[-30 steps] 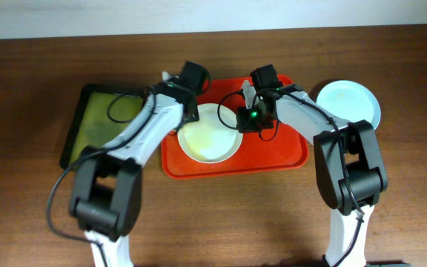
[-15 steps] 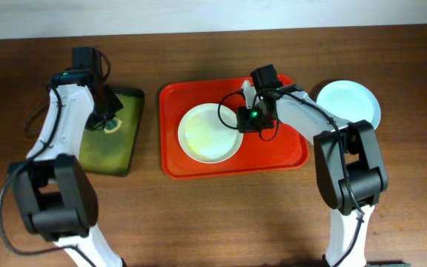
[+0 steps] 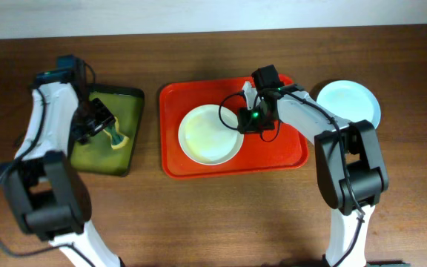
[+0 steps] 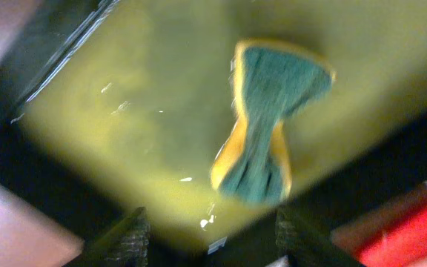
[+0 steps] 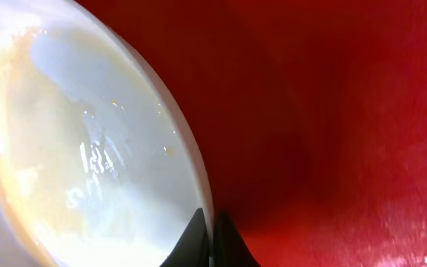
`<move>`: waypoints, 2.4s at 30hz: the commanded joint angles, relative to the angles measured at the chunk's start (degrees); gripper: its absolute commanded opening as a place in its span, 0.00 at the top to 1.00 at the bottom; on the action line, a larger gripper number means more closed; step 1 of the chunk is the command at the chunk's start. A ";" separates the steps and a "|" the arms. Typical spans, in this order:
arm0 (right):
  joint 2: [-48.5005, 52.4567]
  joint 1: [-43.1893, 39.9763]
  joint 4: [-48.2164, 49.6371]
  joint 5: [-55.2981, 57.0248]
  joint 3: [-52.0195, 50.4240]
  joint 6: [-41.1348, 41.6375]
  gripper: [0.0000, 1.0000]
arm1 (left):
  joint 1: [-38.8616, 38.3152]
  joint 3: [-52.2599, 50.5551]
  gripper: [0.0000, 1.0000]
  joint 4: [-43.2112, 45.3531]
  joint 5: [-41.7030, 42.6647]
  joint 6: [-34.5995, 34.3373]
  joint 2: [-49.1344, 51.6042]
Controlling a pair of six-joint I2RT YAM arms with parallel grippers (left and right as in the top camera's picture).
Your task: Clean dirty plates on tray and stack at the side
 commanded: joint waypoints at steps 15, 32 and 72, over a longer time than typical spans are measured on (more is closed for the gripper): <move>-23.43 21.09 -11.06 74.29 13.33 -29.20 0.96 | 0.94 1.84 0.01 -3.78 1.46 0.02 -6.27; -23.43 29.53 0.17 89.00 13.18 -44.48 0.96 | 0.96 1.84 0.00 -3.78 1.46 0.02 -6.27; -25.64 -45.53 -2.27 10.78 -7.28 -7.34 0.02 | 0.94 1.84 0.01 -3.78 1.46 0.02 -6.27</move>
